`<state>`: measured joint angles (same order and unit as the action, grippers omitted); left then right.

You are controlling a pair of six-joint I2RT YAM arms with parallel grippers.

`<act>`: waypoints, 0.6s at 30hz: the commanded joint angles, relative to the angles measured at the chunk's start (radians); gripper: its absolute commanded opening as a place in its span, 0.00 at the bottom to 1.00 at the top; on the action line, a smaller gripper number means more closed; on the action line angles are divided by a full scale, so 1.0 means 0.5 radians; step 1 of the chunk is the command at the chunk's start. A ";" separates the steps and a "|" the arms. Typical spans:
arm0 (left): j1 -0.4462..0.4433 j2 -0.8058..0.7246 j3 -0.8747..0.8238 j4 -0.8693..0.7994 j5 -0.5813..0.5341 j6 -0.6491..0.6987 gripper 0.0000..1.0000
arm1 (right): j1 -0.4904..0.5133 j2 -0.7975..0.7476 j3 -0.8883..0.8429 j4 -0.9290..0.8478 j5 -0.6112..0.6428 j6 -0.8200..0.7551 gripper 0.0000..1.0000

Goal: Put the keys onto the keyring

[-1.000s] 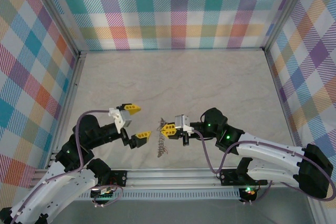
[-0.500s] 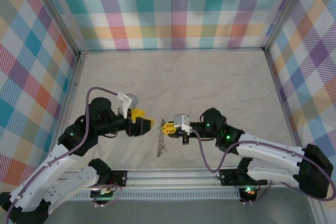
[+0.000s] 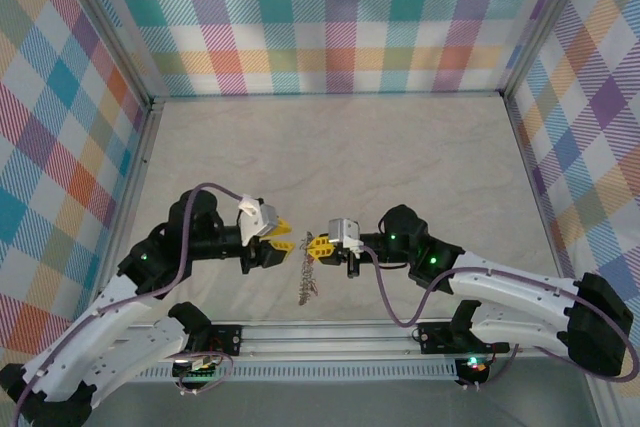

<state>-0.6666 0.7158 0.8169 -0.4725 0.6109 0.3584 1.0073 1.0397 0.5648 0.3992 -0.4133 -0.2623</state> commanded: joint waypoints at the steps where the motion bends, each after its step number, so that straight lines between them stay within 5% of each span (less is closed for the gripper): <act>1: -0.034 0.063 0.082 -0.099 0.263 0.411 0.27 | -0.006 0.034 0.096 0.083 -0.072 0.044 0.00; 18: -0.120 0.243 0.095 -0.070 0.173 0.577 0.16 | -0.004 0.114 0.076 0.260 -0.114 0.092 0.00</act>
<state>-0.7113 0.8288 0.8444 -0.5217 0.6956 0.6189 1.0073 1.0973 0.5785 0.4389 -0.4393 -0.2367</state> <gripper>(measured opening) 0.181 0.050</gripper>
